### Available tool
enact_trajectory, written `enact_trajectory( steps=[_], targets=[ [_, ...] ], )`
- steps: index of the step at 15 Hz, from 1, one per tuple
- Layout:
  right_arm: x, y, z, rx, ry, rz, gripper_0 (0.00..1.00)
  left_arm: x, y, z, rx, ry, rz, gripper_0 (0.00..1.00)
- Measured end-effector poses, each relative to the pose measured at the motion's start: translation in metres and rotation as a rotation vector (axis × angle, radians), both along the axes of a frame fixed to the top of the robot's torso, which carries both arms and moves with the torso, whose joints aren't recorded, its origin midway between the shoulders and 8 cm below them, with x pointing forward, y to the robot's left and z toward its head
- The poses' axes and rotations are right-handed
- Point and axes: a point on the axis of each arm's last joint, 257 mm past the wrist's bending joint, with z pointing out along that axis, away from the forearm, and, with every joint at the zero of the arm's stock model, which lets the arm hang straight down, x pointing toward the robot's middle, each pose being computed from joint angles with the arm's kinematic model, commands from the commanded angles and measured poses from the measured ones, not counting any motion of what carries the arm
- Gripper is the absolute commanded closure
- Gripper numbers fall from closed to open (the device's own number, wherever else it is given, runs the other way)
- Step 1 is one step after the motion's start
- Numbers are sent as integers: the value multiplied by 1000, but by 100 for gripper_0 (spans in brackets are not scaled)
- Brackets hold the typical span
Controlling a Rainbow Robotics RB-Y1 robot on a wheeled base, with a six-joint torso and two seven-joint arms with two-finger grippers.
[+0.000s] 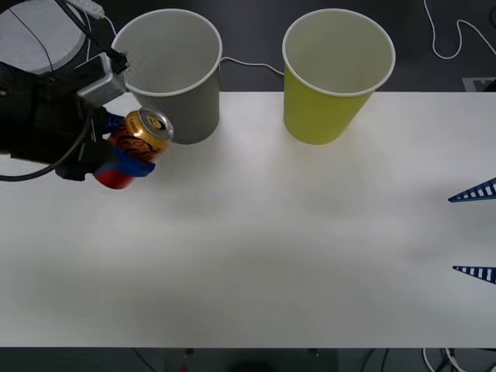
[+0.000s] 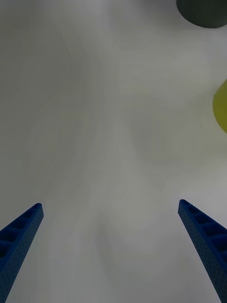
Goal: Put the can into the green bin and the plastic bottle into the gray bin
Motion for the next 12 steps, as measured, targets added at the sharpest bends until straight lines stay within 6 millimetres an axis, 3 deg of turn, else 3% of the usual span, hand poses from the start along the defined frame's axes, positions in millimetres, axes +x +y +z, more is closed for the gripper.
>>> enact_trajectory(
  steps=[4, 9, 12],
  targets=[
    [0, 0, 0, 0, 0, 0, 0, 9, -52, 39, 5, -11, -34, 100],
    [0, 0, 0, 0, 0, 0, 0, 35, -117, 83, -57, -1, -85, 100],
    [0, 0, 0, 0, 0, 0, 0, 47, -148, 95, 12, -3, -81, 100]
  ],
)
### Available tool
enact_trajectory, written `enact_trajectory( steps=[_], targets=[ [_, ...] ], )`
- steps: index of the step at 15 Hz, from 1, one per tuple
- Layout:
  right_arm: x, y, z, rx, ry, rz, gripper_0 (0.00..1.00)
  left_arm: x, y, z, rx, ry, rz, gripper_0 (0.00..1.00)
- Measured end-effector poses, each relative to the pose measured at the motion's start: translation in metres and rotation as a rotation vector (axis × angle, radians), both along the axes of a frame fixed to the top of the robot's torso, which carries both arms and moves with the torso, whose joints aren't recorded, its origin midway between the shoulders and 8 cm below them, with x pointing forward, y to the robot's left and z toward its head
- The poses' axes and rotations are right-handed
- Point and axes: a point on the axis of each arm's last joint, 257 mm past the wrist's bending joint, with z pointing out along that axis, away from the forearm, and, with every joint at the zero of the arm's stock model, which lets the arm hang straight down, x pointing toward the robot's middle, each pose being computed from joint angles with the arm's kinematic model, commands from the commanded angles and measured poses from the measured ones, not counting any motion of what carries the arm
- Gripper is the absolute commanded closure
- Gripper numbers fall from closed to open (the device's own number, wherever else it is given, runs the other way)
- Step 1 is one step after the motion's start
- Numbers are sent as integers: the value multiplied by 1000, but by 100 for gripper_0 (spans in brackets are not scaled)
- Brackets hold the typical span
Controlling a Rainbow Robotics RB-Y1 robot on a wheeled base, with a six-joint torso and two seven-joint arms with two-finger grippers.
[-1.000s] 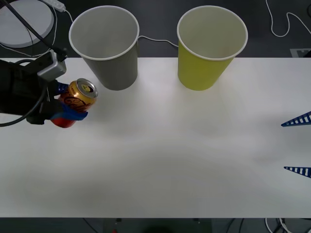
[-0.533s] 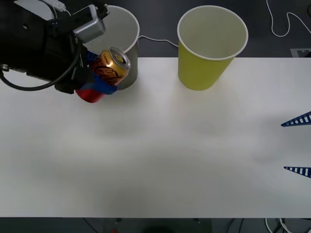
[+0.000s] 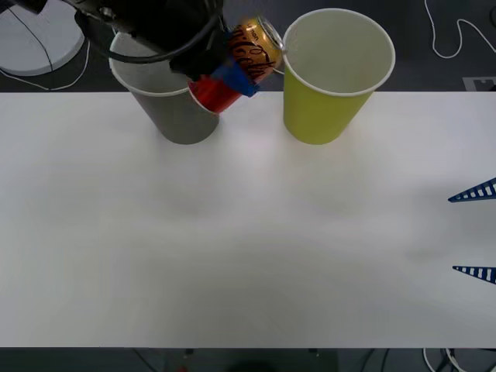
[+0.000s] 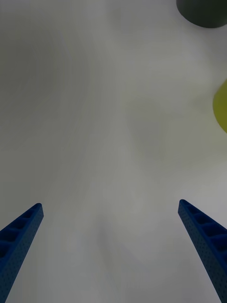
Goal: Put the can into the green bin and the plastic bottle into the gray bin
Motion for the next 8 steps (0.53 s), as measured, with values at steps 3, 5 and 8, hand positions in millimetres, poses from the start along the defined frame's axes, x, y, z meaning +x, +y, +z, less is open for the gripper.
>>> enact_trajectory(
  steps=[3, 5, 8],
  targets=[
    [0, 0, 0, 0, 0, 0, 0, 13, -33, 10, 56, 21, 28, 100],
    [0, 0, 0, 0, 0, 0, 0, 29, -57, 20, 52, 11, 44, 100],
    [0, 0, 0, 0, 0, 0, 0, 51, -91, 29, 32, 1, 104, 100]
  ],
)
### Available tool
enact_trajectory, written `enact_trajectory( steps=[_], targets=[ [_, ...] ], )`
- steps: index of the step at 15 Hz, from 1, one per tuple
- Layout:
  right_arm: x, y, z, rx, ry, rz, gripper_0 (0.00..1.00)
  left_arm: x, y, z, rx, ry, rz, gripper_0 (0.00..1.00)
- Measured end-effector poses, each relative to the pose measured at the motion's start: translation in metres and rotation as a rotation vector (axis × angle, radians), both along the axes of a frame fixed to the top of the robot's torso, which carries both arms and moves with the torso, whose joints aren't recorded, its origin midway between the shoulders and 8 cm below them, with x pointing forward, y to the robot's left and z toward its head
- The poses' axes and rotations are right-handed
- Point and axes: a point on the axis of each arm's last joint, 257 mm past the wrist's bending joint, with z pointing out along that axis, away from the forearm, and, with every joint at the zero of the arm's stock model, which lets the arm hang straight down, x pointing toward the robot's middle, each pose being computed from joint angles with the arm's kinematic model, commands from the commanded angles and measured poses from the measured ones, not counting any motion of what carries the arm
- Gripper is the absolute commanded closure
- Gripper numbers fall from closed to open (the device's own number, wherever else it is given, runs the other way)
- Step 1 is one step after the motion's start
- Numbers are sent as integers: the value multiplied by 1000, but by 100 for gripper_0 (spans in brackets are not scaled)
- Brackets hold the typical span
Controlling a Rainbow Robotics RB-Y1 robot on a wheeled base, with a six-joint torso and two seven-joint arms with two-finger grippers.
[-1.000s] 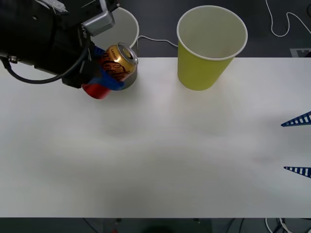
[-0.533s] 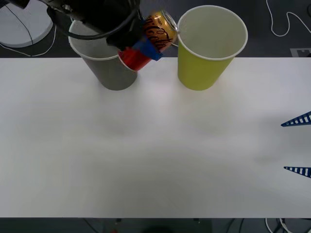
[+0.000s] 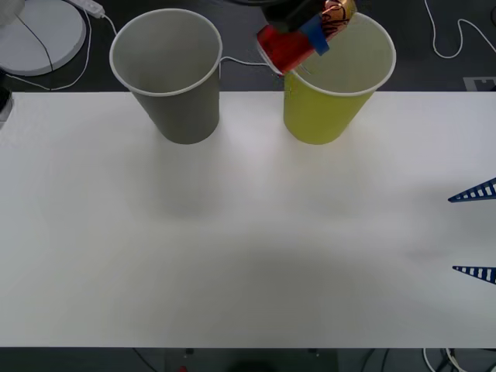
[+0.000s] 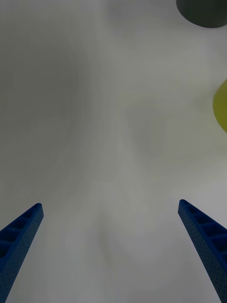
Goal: Put the can into the green bin and the plastic bottle into the gray bin
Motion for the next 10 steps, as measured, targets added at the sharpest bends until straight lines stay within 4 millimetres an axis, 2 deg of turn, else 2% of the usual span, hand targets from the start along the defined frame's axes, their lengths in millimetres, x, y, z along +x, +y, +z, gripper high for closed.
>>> enact_trajectory(
  steps=[6, 10],
  targets=[
    [0, 0, 0, 0, 0, 0, 0, 50, -64, 23, -87, -36, 120, 100],
    [0, 0, 0, 0, 0, 0, 0, 67, -94, 16, -138, -62, 156, 100]
  ],
)
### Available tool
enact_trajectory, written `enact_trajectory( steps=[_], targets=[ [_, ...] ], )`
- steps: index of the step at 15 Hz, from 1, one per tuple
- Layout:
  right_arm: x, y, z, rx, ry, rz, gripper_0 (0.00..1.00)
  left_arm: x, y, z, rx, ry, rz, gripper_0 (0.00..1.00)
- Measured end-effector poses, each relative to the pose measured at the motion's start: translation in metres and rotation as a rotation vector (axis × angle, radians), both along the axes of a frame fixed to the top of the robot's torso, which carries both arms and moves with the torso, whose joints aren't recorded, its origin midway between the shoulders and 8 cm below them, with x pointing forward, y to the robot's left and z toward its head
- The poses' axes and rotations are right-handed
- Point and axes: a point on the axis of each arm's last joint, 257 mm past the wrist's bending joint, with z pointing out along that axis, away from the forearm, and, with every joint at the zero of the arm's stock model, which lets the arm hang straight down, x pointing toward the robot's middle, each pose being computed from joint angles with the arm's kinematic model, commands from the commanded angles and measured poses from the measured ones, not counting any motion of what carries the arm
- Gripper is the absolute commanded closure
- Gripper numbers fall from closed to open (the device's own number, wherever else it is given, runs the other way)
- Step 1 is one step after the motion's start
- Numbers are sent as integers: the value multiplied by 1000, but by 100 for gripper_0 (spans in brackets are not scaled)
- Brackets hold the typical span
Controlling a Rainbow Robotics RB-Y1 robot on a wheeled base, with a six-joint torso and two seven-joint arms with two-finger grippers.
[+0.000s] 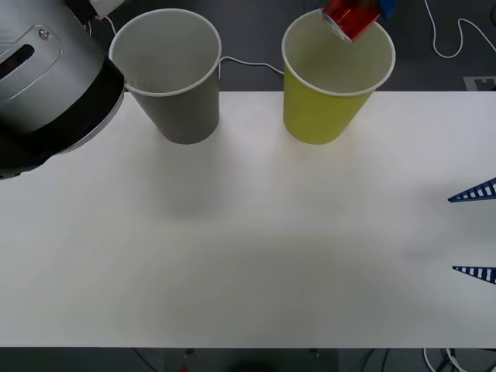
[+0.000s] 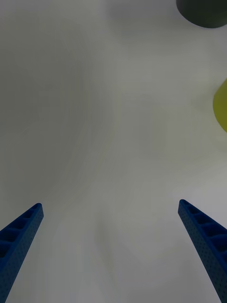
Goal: Put the can into the green bin and the plastic bottle into the gray bin
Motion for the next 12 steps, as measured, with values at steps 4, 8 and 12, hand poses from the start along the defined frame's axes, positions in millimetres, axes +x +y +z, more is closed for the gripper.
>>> enact_trajectory(
  steps=[4, 8, 12],
  targets=[
    [0, 0, 0, 0, 0, 0, 0, 5, -2, -4, 0, -7, 12, 98],
    [0, 0, 0, 0, 0, 0, 0, 6, -3, -3, -3, -13, 9, 0],
    [0, 0, 0, 0, 0, 0, 0, 5, -5, -2, -5, -18, 0, 0]
  ],
)
